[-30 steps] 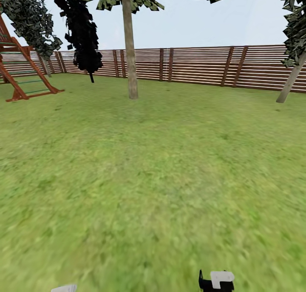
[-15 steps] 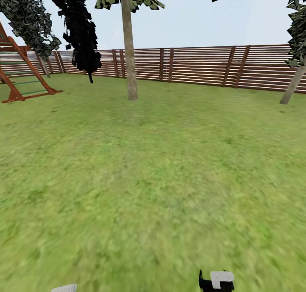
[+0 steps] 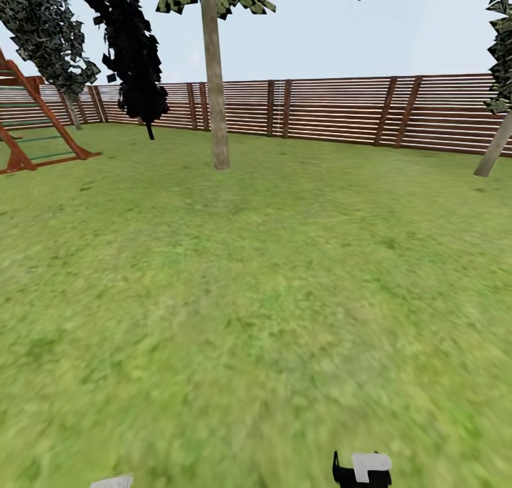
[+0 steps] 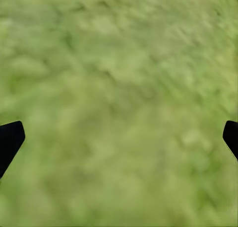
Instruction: In the garden, pick up the pesticide atomizer on the floor and spray pesticide onto both trees until each tree trunk is fully covered.
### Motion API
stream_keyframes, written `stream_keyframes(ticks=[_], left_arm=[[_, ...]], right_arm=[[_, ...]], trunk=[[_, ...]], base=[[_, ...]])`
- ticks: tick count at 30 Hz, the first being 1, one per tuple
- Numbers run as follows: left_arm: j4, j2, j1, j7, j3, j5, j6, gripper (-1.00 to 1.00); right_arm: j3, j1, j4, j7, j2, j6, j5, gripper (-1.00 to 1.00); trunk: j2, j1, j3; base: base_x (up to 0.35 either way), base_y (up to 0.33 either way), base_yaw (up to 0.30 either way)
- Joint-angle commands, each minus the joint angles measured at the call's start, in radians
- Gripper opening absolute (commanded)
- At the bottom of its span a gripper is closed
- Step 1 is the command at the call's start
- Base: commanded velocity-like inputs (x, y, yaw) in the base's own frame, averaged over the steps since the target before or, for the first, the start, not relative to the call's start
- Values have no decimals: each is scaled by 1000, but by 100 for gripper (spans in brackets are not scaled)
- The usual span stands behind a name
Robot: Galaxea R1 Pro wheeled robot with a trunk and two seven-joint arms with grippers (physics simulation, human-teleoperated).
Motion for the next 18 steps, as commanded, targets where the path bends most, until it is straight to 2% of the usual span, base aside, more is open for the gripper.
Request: stream_keyframes(ticks=[1, 18], left_arm=[[0, 0, 0, 0, 0, 0, 0, -100], [0, 0, 0, 0, 0, -2, 0, -100]], right_arm=[[0, 0, 0, 0, 0, 0, 0, 100], [0, 0, 0, 0, 0, 0, 1, 100]], trunk=[[0, 0, 0], [0, 0, 0]], base=[[339, 0, 0], [339, 0, 0]])
